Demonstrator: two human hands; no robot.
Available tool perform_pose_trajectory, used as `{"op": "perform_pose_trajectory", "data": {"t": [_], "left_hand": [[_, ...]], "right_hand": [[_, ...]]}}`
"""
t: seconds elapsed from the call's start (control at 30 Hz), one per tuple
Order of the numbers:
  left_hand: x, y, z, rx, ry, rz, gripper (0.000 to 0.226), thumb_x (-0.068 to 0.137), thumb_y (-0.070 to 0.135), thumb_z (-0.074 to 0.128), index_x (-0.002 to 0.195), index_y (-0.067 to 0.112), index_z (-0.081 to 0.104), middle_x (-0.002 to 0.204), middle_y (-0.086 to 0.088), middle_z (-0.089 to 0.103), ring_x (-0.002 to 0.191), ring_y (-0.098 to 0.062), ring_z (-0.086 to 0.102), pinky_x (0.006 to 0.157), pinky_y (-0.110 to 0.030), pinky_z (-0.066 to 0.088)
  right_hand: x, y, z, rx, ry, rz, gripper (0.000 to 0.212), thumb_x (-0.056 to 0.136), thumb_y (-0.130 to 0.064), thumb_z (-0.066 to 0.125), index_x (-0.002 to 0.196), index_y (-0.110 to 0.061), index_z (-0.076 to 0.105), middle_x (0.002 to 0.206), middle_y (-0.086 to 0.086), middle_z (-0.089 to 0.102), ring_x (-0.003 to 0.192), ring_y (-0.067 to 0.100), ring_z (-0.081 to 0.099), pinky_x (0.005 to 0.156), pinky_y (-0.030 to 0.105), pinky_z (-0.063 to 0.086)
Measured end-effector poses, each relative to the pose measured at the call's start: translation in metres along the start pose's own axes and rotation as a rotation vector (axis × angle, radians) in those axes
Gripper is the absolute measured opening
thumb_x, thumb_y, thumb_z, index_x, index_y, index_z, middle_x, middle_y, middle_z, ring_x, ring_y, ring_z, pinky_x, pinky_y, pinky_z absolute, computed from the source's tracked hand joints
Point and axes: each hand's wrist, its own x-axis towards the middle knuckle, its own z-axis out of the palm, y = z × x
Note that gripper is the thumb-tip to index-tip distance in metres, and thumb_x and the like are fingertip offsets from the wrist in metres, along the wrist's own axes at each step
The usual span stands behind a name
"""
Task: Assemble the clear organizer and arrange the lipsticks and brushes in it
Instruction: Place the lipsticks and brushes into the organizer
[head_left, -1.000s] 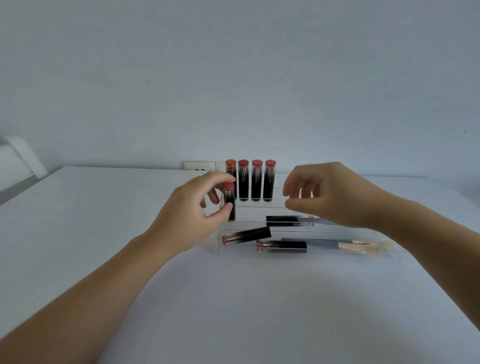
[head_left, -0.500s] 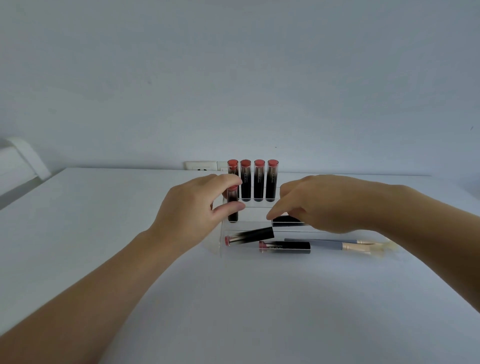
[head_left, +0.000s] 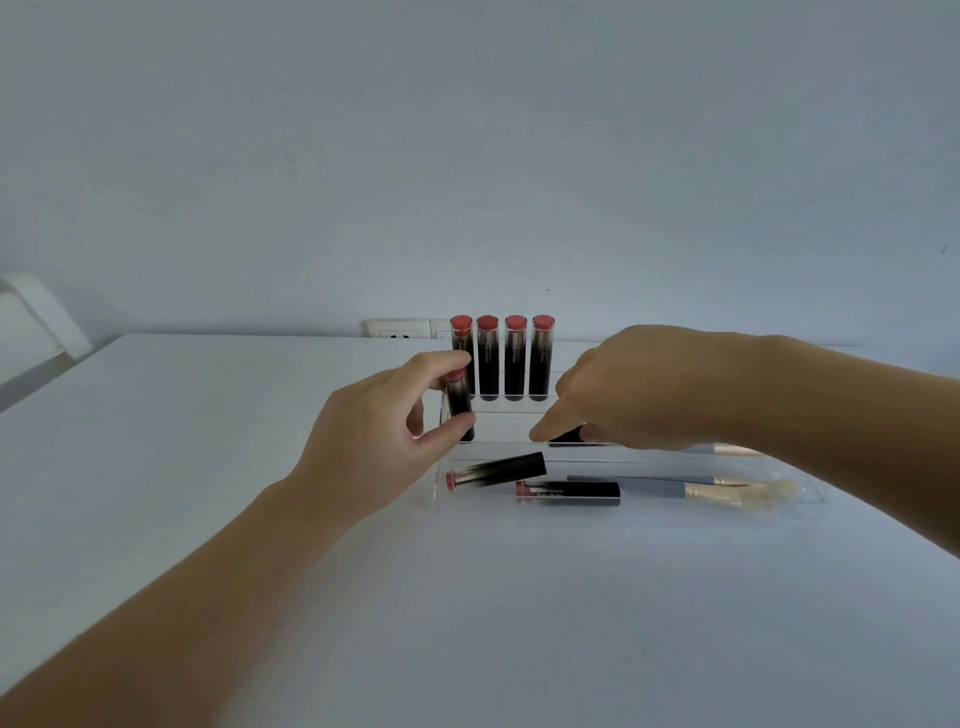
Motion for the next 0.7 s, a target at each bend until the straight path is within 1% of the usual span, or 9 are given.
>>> {"op": "perform_pose_trajectory", "data": {"t": [0.1, 0.17, 0.2, 0.3, 0.37, 0.47, 0.5, 0.6, 0.7], "left_hand": [[0.001, 0.002, 0.002, -0.008, 0.052, 0.009, 0.051, 0.078, 0.033, 0.084, 0.123, 0.030, 0.059, 0.066, 0.028, 0.051, 0.057, -0.012, 0.054, 0.056, -0.025, 0.048], [0.002, 0.004, 0.004, -0.012, 0.070, 0.011, 0.050, 0.078, 0.033, 0.084, 0.121, 0.028, 0.059, 0.076, 0.035, 0.054, 0.058, -0.012, 0.051, 0.057, -0.014, 0.040], [0.003, 0.005, 0.005, -0.014, 0.071, 0.014, 0.050, 0.078, 0.033, 0.084, 0.121, 0.028, 0.058, 0.083, 0.038, 0.055, 0.060, -0.011, 0.050, 0.058, -0.008, 0.035], [0.004, 0.009, 0.009, -0.022, 0.056, -0.014, 0.050, 0.079, 0.036, 0.083, 0.122, 0.029, 0.056, 0.079, 0.037, 0.051, 0.061, -0.005, 0.050, 0.058, -0.005, 0.033], [0.005, 0.010, 0.013, -0.019, 0.061, -0.028, 0.050, 0.080, 0.037, 0.083, 0.122, 0.026, 0.058, 0.081, 0.037, 0.046, 0.063, 0.003, 0.050, 0.060, -0.009, 0.034], [0.006, 0.010, 0.016, -0.014, 0.090, -0.033, 0.047, 0.077, 0.034, 0.085, 0.114, 0.022, 0.058, 0.083, 0.034, 0.045, 0.070, 0.015, 0.049, 0.059, -0.011, 0.032], [0.005, 0.010, 0.015, -0.016, 0.099, -0.049, 0.046, 0.076, 0.034, 0.086, 0.110, 0.024, 0.056, 0.080, 0.034, 0.047, 0.068, 0.011, 0.050, 0.058, -0.012, 0.031], [0.005, 0.012, 0.015, -0.034, 0.105, -0.086, 0.046, 0.076, 0.040, 0.084, 0.103, 0.032, 0.047, 0.086, 0.045, 0.050, 0.064, -0.011, 0.053, 0.053, -0.015, 0.033], [0.004, 0.012, 0.018, -0.066, 0.096, -0.086, 0.045, 0.077, 0.047, 0.076, 0.108, 0.035, 0.045, 0.082, 0.043, 0.052, 0.060, -0.017, 0.055, 0.052, -0.025, 0.045]], "right_hand": [[0.004, 0.001, 0.002, -0.055, 0.009, -0.012, 0.052, 0.100, -0.023, 0.053, 0.142, -0.052, 0.040, 0.109, -0.012, 0.059, 0.084, 0.021, 0.044, 0.065, 0.028, 0.033], [0.007, 0.002, 0.004, -0.079, 0.033, -0.022, 0.049, 0.099, -0.026, 0.054, 0.140, -0.049, 0.042, 0.087, -0.013, 0.049, 0.077, 0.020, 0.038, 0.054, 0.025, 0.024], [0.007, 0.002, 0.005, -0.091, 0.042, -0.025, 0.047, 0.099, -0.027, 0.055, 0.140, -0.048, 0.044, 0.082, -0.013, 0.044, 0.071, 0.019, 0.037, 0.051, 0.024, 0.019], [0.009, 0.003, 0.005, -0.135, 0.034, -0.033, 0.040, 0.099, -0.029, 0.056, 0.134, -0.046, 0.048, 0.071, -0.016, 0.029, 0.056, 0.010, 0.025, 0.050, 0.024, 0.017], [0.008, 0.003, 0.003, -0.147, 0.004, -0.034, 0.028, 0.099, -0.031, 0.056, 0.124, -0.042, 0.052, 0.069, -0.016, 0.027, 0.059, 0.012, 0.032, 0.052, 0.025, 0.025], [0.004, 0.003, 0.001, -0.159, -0.011, -0.045, 0.009, 0.100, -0.034, 0.055, 0.108, -0.033, 0.053, 0.071, -0.012, 0.037, 0.069, 0.022, 0.047, 0.056, 0.028, 0.033], [0.003, 0.003, 0.000, -0.156, 0.006, -0.049, 0.005, 0.100, -0.034, 0.054, 0.101, -0.031, 0.051, 0.070, -0.011, 0.038, 0.070, 0.022, 0.049, 0.057, 0.029, 0.035], [-0.002, 0.005, -0.002, -0.120, 0.067, -0.037, 0.020, 0.098, -0.037, 0.054, 0.087, -0.030, 0.038, 0.074, -0.010, 0.047, 0.070, 0.021, 0.052, 0.057, 0.030, 0.036], [-0.006, 0.010, -0.002, -0.031, 0.147, -0.021, 0.011, 0.095, -0.041, 0.057, 0.099, -0.035, 0.049, 0.087, -0.016, 0.051, 0.074, 0.015, 0.051, 0.058, 0.029, 0.036]]}}
